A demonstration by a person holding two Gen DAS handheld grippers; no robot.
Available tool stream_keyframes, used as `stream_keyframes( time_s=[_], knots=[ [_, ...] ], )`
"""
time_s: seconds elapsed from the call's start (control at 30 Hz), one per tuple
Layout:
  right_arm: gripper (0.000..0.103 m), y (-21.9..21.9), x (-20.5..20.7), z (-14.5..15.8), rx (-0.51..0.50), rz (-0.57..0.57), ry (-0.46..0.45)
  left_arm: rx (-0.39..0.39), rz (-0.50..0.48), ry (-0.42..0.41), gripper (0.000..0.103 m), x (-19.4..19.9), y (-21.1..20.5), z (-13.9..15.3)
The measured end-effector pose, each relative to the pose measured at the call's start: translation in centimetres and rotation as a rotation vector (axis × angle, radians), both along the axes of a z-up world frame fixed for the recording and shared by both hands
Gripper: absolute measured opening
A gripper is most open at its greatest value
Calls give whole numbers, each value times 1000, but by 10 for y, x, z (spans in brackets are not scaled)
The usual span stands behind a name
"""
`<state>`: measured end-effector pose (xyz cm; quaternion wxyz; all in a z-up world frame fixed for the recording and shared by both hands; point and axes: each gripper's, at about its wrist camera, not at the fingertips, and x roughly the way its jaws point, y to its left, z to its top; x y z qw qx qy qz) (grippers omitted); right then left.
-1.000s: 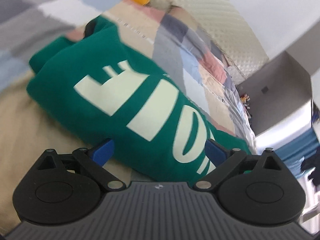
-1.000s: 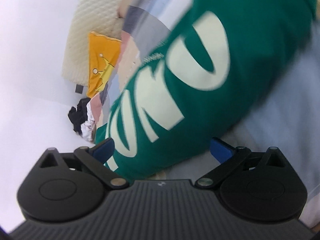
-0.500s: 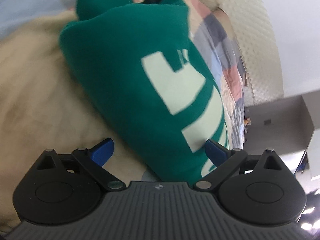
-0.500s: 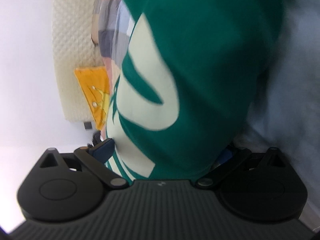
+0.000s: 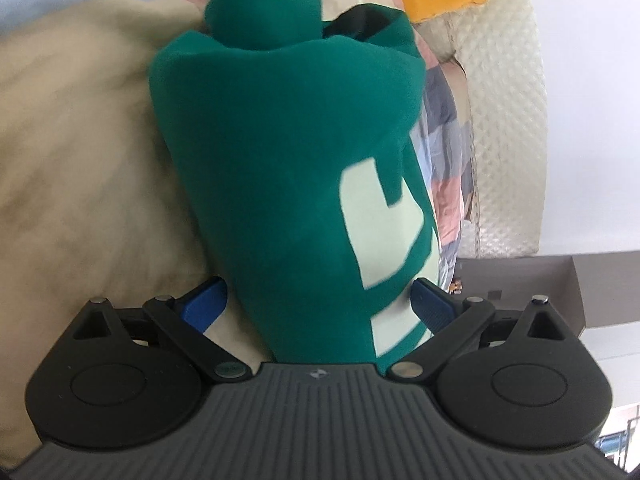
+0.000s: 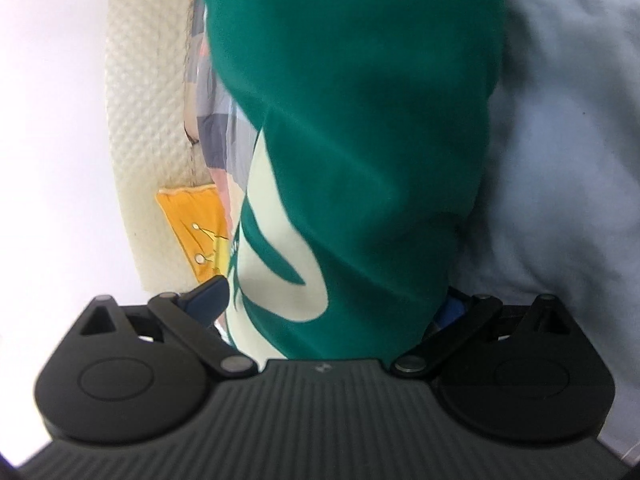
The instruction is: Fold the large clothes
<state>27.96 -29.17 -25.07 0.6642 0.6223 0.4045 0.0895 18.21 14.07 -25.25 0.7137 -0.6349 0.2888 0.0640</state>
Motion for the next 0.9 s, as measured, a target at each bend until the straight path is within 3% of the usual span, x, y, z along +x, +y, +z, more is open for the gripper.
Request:
stream_keyframes(
  time_s=[0.33, 0.57, 0.7, 0.83, 0.9],
  knots=[
    [103, 1, -8, 5, -18, 11, -12, -29, 132, 2, 100, 22, 14, -11],
    [103, -18, -15, -5, 73, -83, 18, 31, 138, -4, 67, 26, 16, 0],
    [103, -30, -23, 1, 31, -143, 18, 47, 134, -15, 53, 27, 17, 6],
    [103, -48, -31, 15, -73, -220, -19, 72, 123, -26, 50, 30, 16, 14],
    [103, -53, -28, 14, -77, -225, -12, 68, 122, -26, 50, 30, 15, 15]
  ],
)
